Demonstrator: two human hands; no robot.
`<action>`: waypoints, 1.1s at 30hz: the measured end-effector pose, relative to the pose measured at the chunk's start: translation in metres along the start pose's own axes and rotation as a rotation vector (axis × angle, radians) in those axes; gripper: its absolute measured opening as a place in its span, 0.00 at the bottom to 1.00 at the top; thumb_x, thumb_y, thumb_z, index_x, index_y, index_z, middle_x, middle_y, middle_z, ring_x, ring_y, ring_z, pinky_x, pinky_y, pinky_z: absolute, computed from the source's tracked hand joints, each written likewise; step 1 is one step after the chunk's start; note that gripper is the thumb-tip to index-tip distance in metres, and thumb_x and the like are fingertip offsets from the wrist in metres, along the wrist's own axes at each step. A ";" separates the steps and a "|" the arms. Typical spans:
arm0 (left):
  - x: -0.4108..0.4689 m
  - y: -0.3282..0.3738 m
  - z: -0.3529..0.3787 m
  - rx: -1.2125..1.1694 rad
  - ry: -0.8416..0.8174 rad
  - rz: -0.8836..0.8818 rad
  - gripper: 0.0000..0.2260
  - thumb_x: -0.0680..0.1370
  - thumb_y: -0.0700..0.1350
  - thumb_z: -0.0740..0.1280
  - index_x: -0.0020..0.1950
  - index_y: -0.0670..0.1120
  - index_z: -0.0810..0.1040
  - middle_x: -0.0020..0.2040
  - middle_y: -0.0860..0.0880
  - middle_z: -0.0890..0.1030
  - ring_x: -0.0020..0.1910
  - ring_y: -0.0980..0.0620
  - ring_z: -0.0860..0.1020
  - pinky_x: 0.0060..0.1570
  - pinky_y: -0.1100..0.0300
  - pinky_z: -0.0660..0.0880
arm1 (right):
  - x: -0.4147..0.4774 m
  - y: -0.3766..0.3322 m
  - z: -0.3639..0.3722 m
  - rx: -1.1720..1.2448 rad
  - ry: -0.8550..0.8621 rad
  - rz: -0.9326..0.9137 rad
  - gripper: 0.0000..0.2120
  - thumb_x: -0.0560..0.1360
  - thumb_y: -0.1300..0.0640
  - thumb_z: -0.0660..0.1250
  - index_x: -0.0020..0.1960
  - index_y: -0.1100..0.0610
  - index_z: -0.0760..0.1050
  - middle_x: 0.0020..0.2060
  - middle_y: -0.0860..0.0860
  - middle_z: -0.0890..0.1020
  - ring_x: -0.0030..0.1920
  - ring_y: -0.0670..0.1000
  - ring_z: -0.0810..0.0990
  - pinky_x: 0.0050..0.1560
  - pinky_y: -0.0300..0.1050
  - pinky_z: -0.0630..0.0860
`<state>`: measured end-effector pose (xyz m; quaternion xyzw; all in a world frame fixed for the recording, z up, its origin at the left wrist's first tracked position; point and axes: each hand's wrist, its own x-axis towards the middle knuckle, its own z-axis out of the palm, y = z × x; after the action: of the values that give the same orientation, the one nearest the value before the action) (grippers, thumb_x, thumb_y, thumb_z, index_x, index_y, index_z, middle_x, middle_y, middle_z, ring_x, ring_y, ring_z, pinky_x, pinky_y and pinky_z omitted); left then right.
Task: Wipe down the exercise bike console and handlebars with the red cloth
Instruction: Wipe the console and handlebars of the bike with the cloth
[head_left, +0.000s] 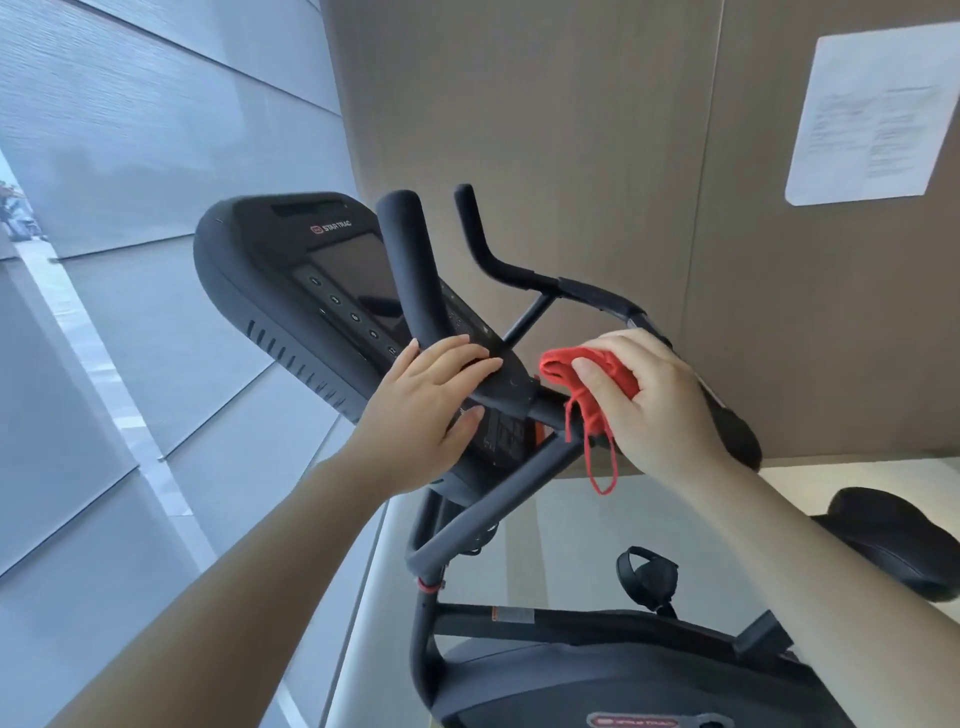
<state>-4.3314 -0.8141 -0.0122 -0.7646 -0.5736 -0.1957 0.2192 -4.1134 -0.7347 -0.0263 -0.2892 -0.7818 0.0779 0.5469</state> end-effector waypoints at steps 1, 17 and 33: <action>-0.001 -0.002 0.000 -0.003 -0.013 0.008 0.21 0.78 0.46 0.62 0.71 0.50 0.67 0.70 0.52 0.68 0.74 0.52 0.58 0.72 0.46 0.52 | 0.006 -0.007 0.006 -0.010 -0.009 -0.009 0.11 0.76 0.48 0.62 0.51 0.53 0.78 0.48 0.47 0.78 0.51 0.47 0.75 0.53 0.33 0.67; -0.018 -0.063 -0.009 -0.142 0.316 -0.072 0.12 0.77 0.52 0.59 0.51 0.50 0.78 0.49 0.54 0.78 0.49 0.53 0.75 0.49 0.59 0.73 | 0.029 -0.031 0.061 -0.088 -0.126 -0.120 0.16 0.77 0.49 0.61 0.61 0.53 0.76 0.54 0.47 0.78 0.55 0.47 0.74 0.58 0.41 0.70; 0.037 -0.176 -0.053 0.060 0.339 0.301 0.10 0.77 0.48 0.60 0.47 0.47 0.80 0.41 0.48 0.79 0.37 0.45 0.76 0.39 0.54 0.72 | 0.033 -0.083 0.110 -0.234 0.066 0.074 0.18 0.78 0.49 0.60 0.66 0.54 0.71 0.56 0.46 0.76 0.57 0.49 0.74 0.59 0.45 0.70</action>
<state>-4.4939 -0.7714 0.0718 -0.7908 -0.4138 -0.2692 0.3619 -4.2505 -0.7634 -0.0063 -0.3820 -0.7560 -0.0034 0.5314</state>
